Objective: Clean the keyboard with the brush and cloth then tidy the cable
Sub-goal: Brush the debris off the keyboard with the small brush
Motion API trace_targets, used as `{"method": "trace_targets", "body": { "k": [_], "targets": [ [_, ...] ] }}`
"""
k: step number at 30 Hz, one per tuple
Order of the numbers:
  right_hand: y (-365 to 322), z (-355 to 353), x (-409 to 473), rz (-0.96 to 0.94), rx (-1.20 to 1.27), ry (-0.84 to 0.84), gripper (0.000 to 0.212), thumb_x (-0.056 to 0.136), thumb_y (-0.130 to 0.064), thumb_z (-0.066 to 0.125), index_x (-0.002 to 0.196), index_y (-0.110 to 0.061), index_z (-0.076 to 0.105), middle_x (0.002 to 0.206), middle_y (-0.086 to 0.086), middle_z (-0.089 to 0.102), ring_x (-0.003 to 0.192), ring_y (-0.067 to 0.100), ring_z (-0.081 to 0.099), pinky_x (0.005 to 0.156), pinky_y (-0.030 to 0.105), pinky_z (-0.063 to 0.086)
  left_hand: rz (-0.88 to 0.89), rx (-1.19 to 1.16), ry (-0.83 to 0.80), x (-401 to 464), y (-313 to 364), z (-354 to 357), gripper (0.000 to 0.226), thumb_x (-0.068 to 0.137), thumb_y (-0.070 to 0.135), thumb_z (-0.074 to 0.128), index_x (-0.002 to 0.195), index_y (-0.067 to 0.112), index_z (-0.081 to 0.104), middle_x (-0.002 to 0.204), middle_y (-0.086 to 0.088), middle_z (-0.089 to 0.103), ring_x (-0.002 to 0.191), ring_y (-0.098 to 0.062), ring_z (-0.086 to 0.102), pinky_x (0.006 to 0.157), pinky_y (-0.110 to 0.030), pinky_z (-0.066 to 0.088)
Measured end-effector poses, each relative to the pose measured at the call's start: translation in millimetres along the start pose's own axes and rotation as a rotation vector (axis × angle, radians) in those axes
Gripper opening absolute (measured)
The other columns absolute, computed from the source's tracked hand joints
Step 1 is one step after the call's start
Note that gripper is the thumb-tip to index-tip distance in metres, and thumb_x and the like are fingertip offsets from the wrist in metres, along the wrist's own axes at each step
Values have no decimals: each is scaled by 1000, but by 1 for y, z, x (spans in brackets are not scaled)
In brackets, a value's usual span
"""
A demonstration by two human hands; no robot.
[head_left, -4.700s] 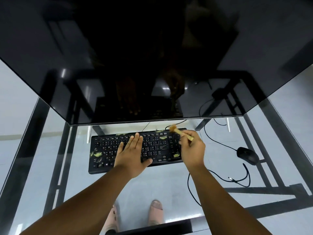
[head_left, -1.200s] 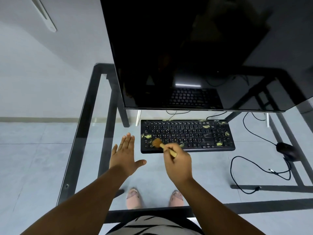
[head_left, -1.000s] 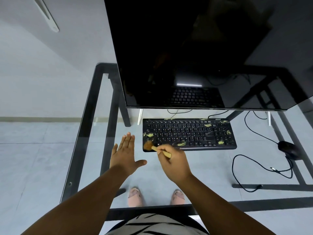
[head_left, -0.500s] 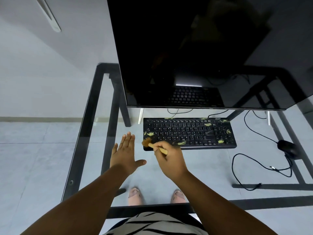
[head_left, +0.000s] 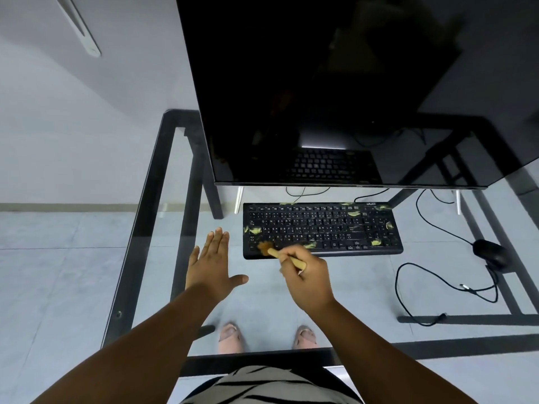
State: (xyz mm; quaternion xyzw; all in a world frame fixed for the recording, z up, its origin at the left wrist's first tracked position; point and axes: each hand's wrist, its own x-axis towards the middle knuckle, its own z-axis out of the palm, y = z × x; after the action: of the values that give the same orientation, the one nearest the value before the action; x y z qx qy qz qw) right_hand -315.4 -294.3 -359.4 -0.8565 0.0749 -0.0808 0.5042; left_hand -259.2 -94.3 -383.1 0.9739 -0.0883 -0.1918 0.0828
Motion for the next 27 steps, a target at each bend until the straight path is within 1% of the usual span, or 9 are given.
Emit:
{"method": "trace_targets", "body": {
  "k": [2,6,9,13,17,19,21,25,27],
  "targets": [
    [3,-4,0,-18,-70,-17,9,89,-15,61,88,-18,70,62,-31,61,44,5,50,46,15,35,-2,-4,5,0,0,0,108,83,68,53,154,17,-10,162,1,-17,148,-15,-15,120,-40,0],
    [9,-17,11,108,-15,256,12,92,-11,60,88,-20,67,60,-14,63,44,4,49,43,21,35,16,-5,9,0,5,-2,107,85,65,54,154,17,-13,160,2,-21,148,-15,-16,120,-40,-2],
    [6,-22,22,129,40,114,14,94,-12,59,92,-24,67,64,-2,68,53,21,61,44,34,43,70,7,26,0,8,-2,100,88,60,50,153,19,-14,160,3,-23,148,-14,-17,120,-39,-5],
    [12,-29,29,208,15,329,14,96,-15,56,105,-19,66,84,-5,73,67,10,63,57,23,46,105,-6,62,0,21,1,95,90,59,45,154,18,-12,160,3,-22,148,-14,-16,119,-38,-6],
    [14,-36,31,167,45,88,16,97,-17,56,108,-23,65,81,-4,73,68,14,65,57,28,48,147,27,73,4,38,3,94,90,66,38,154,18,-12,160,3,-21,148,-14,-17,119,-40,-5],
    [19,-40,31,188,-11,202,17,97,-15,56,110,-19,65,82,-8,71,62,4,61,53,20,44,168,16,79,7,45,3,93,90,67,36,154,19,-11,160,3,-20,148,-13,-16,119,-40,-5],
    [23,-49,30,261,65,337,17,97,-15,55,112,-20,63,85,-8,70,67,0,62,59,16,46,185,16,84,8,52,4,92,91,67,34,154,18,-11,160,3,-20,148,-13,-16,119,-40,-5],
    [26,-60,26,267,114,146,20,96,-11,56,102,-28,64,84,-7,74,80,6,70,67,24,52,223,16,87,11,64,5,92,91,67,35,155,18,-8,161,3,-19,149,-15,-15,120,-40,-4],
    [29,-67,25,306,80,263,20,96,-12,55,102,-30,63,84,-6,73,79,10,71,64,19,52,240,2,81,12,70,6,91,91,66,36,155,18,-7,161,3,-18,149,-14,-14,119,-39,-5]
  ]
}}
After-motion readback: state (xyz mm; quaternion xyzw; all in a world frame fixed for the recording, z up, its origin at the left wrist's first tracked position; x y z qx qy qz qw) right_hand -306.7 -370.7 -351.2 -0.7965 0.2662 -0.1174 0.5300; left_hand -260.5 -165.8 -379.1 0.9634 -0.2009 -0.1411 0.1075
